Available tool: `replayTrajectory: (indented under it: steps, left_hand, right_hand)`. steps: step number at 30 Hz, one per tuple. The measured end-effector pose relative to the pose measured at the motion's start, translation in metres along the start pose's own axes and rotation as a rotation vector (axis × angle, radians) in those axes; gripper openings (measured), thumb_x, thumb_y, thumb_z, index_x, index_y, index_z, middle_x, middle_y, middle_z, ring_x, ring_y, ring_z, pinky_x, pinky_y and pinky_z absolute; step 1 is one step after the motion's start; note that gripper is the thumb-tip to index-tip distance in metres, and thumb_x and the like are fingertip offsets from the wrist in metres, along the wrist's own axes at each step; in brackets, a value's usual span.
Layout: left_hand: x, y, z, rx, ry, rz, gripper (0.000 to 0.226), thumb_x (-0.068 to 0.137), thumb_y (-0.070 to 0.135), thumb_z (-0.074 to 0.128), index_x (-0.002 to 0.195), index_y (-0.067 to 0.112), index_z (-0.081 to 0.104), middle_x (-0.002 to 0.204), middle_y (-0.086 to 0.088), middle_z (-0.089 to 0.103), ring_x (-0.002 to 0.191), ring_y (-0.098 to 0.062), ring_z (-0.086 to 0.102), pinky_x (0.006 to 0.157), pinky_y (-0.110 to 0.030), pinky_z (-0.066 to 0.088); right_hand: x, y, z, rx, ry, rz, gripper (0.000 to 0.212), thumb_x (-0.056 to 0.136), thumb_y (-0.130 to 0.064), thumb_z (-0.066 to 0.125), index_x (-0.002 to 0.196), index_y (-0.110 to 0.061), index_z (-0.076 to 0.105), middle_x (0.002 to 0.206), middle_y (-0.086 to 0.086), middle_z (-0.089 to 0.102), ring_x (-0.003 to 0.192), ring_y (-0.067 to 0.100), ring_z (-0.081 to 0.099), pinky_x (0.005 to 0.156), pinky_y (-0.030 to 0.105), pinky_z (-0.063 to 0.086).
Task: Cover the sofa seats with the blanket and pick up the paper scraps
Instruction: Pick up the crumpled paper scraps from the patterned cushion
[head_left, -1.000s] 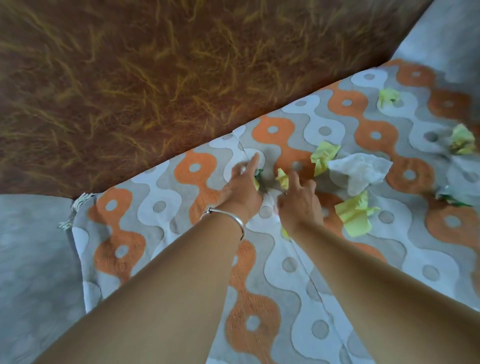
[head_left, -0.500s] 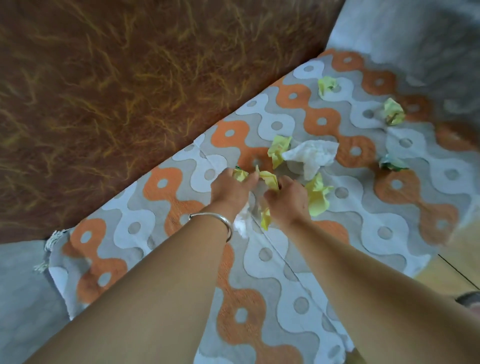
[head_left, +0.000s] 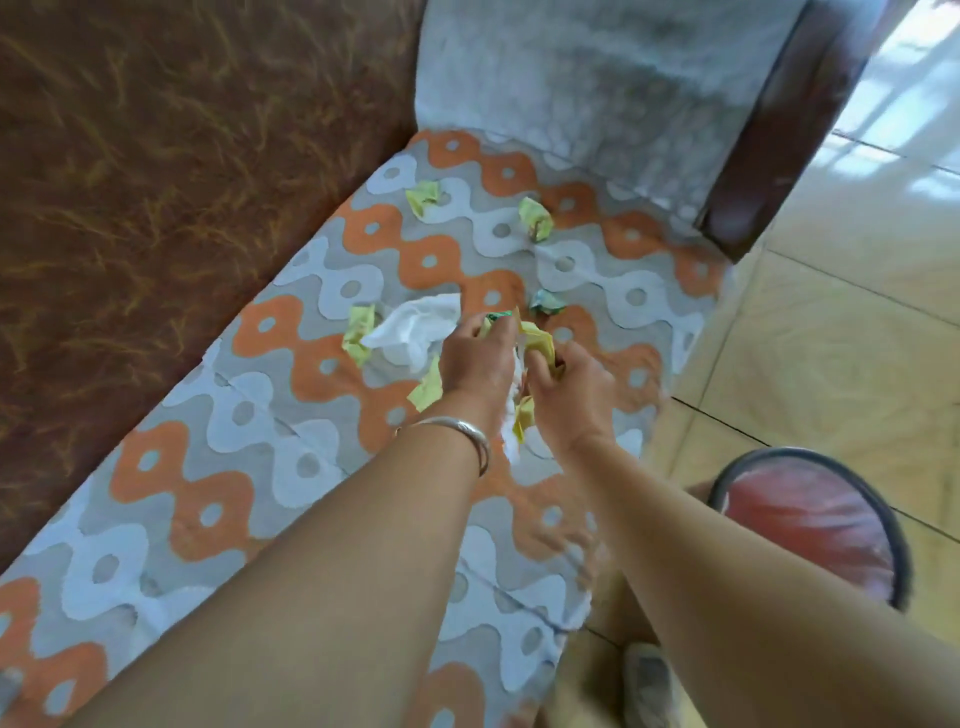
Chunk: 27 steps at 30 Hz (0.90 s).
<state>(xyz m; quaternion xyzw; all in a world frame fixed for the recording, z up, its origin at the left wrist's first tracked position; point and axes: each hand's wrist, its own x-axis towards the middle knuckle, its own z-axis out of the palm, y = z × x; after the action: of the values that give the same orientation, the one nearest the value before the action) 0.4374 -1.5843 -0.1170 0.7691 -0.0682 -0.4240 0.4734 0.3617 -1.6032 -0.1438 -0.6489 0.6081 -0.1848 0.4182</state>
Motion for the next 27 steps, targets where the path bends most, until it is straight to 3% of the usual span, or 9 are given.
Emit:
replayTrajectory:
  steps: [2,3,5,7,10,12,14,23,27]
  left_hand:
    - [-0.012,-0.004,0.032,-0.017,-0.062,-0.025,0.034,0.083,0.027,0.054,0.116,0.018,0.059,0.085,-0.016,0.056,0.063,-0.021,0.047,0.052,-0.023,0.038]
    - [-0.019,-0.006,0.047,-0.023,-0.090,-0.040,0.036,0.083,0.026,0.055,0.118,0.018,0.058,0.098,-0.030,0.055,0.056,-0.018,0.043,0.046,-0.020,0.032]
    - [-0.032,-0.012,0.079,-0.026,-0.136,-0.071,0.033,0.085,0.030,0.057,0.116,0.021,0.058,0.084,0.005,0.046,0.048,-0.014,0.039,0.040,-0.017,0.028]
    - [-0.048,-0.022,0.112,-0.013,-0.186,-0.098,0.021,0.086,0.040,0.058,0.099,0.024,0.057,0.075,0.000,0.051,0.046,-0.014,0.040,0.039,-0.017,0.028]
    - [-0.070,-0.041,0.162,0.026,-0.249,-0.111,0.024,0.085,0.051,0.057,0.078,0.028,0.054,0.081,0.000,0.056,0.070,-0.028,0.057,0.055,-0.025,0.044]
    - [-0.079,-0.060,0.196,0.093,-0.270,-0.092,0.038,0.086,0.054,0.053,0.102,0.021,0.062,0.104,-0.001,0.058,0.107,-0.029,0.058,0.089,-0.036,0.049]
    - [-0.091,-0.077,0.226,0.168,-0.305,-0.104,0.054,0.089,0.053,0.048,0.126,0.014,0.053,0.119,-0.001,0.053,0.121,-0.026,0.049,0.105,-0.039,0.041]
    - [-0.116,-0.149,0.324,0.256,-0.377,-0.346,0.067,0.063,0.054,0.062,0.116,0.018,0.045,0.116,-0.009,0.059,0.107,-0.032,0.060,0.097,-0.047,0.048]
    - [-0.072,-0.238,0.362,0.338,-0.359,-0.423,0.110,0.032,0.083,0.059,0.125,0.026,0.049,0.117,-0.005,0.065,0.106,-0.032,0.062,0.090,-0.052,0.048]
  right_hand:
    - [0.004,0.019,-0.026,0.028,0.050,0.050,0.022,0.093,-0.020,0.051,0.073,-0.010,0.055,0.068,0.003,0.052,0.072,0.019,0.045,0.057,0.024,0.026]
    - [0.006,0.030,-0.039,0.036,0.079,0.088,0.023,0.093,-0.023,0.051,0.072,-0.012,0.055,0.064,0.000,0.049,0.072,0.018,0.044,0.056,0.022,0.026]
    - [0.010,0.055,-0.064,0.014,0.113,0.154,0.027,0.092,-0.026,0.052,0.067,-0.015,0.053,0.060,-0.003,0.045,0.073,0.019,0.044,0.058,0.022,0.022]
    - [0.014,0.081,-0.091,-0.010,0.119,0.224,0.028,0.093,-0.027,0.052,0.070,-0.012,0.058,0.062,0.000,0.048,0.075,0.021,0.044,0.057,0.024,0.018]
    - [0.017,0.125,-0.131,-0.068,0.127,0.313,0.031,0.093,-0.028,0.053,0.088,-0.001,0.066,0.079,0.011,0.059,0.079,0.024,0.048,0.064,0.027,0.026]
    - [0.018,0.158,-0.155,-0.077,0.143,0.368,0.030,0.092,-0.026,0.053,0.092,0.001,0.066,0.091,0.019,0.065,0.086,0.031,0.056,0.073,0.034,0.039]
    - [0.017,0.191,-0.177,-0.101,0.160,0.431,0.028,0.091,-0.026,0.053,0.096,-0.002,0.066,0.098,0.020,0.066,0.095,0.033,0.059,0.080,0.037,0.045]
    - [0.023,0.302,-0.239,-0.210,0.121,0.662,0.030,0.095,-0.027,0.051,0.115,-0.007,0.062,0.111,0.015,0.064,0.097,0.031,0.062,0.070,0.032,0.045]
    - [0.026,0.330,-0.248,-0.172,0.067,0.731,0.033,0.092,-0.029,0.052,0.112,-0.007,0.065,0.107,0.015,0.066,0.098,0.031,0.063,0.084,0.038,0.052]
